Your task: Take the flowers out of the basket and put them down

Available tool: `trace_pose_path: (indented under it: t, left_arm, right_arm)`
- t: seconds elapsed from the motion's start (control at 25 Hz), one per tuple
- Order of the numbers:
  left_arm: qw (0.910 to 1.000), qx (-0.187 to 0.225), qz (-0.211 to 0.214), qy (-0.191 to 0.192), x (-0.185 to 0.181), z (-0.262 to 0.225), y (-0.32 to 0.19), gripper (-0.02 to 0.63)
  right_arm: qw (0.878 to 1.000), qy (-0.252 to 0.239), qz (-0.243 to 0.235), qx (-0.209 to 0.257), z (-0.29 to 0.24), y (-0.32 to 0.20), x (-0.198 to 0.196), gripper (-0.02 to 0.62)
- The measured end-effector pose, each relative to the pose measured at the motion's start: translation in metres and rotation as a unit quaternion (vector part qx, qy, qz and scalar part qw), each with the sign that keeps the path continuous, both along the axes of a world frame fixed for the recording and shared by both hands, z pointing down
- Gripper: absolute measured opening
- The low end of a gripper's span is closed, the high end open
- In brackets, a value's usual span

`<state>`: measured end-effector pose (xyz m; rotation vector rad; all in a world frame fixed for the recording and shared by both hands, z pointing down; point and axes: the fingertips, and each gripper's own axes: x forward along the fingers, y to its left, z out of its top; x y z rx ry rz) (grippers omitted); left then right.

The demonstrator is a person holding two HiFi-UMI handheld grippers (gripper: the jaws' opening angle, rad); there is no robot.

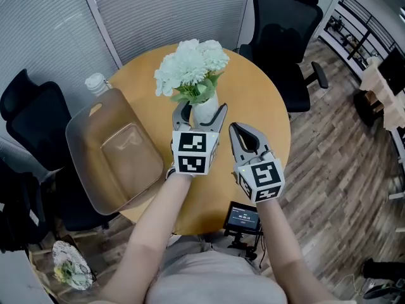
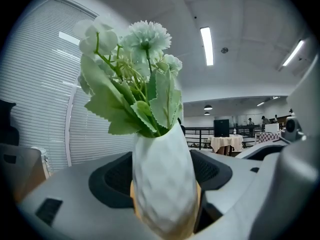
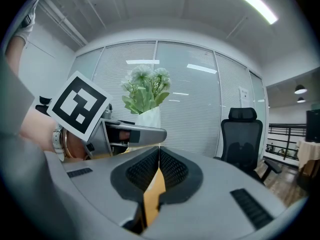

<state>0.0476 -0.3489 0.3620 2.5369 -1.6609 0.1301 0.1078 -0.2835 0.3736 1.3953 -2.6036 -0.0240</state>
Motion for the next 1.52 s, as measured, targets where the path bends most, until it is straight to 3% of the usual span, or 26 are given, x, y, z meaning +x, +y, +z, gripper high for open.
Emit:
trace_pose_path:
  t: [0.28,0.72,1.52]
  left_arm:
    - [0.9998,-0.018,-0.004,-0.009,0.003,0.039,0.003,0.354]
    - [0.9996,0.001,-0.006,-0.028,0.005,0.061,-0.003,0.354]
    - [0.9989,0.031,0.002,-0.037,0.009,0.106,-0.009,0.354]
  right_arm:
    - [1.000,-0.001,-0.004,-0.018,0.028,0.001,0.001,0.025]
    - [1.000,-0.003,-0.012,-0.028,0.053,0.001,0.004,0.025]
    - [1.000,-0.003,-0.001,0.005,0.087,-0.021,0.009,0.025]
